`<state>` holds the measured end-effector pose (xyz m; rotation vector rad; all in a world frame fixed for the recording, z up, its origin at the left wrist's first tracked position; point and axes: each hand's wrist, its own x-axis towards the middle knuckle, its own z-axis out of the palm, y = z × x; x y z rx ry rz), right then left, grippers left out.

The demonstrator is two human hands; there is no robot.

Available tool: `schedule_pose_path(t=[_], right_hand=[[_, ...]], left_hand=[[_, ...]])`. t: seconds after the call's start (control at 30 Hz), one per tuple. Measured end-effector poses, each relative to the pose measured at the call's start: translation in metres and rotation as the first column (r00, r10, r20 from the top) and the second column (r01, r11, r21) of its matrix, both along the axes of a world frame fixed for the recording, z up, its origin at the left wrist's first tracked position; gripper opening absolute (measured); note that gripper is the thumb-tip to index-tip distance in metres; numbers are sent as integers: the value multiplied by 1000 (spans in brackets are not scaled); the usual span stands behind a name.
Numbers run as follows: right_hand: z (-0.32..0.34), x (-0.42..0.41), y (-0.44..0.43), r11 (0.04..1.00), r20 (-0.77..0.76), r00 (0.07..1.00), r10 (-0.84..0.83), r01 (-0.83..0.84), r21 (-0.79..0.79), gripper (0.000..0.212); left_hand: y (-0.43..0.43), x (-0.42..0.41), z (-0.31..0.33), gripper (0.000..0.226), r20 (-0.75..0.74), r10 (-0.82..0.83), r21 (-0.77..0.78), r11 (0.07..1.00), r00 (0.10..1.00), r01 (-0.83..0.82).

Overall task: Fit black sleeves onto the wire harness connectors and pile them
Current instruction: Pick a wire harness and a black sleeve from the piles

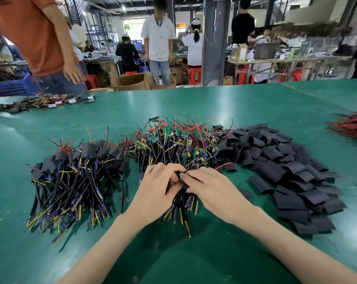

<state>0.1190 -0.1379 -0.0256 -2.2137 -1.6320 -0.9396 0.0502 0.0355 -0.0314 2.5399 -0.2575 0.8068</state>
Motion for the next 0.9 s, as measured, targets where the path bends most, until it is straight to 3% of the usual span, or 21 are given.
schedule_pose_path(t=[0.27,0.43,0.57,0.67,0.73,0.8,0.9], right_hand=[[1,0,1,995,-84,996,-7,15,95,47],[2,5,-2,994,-50,994,-94,97,57,42],[3,9,-6,969,-79,975,-209,217,114,55],[1,14,-12,913,-181,913,-366,390,118,62],[-2,19,-19,872,-261,852,-454,485,65,64],[-6,24,-25,826,-333,773,-539,562,-32,63],[-10,31,-33,736,-386,638,-666,648,-197,62]], left_hand=[[-1,-5,12,29,95,12,8,1000,995,-13],[-2,-8,17,24,117,15,-11,1000,993,-14],[4,-7,23,24,317,49,-8,999,947,-50],[25,-3,30,24,509,190,-4,976,840,-218],[49,0,33,23,592,333,-5,912,734,-410],[78,0,33,22,611,501,-5,777,613,-630],[116,-3,22,28,474,708,25,584,524,-812]])
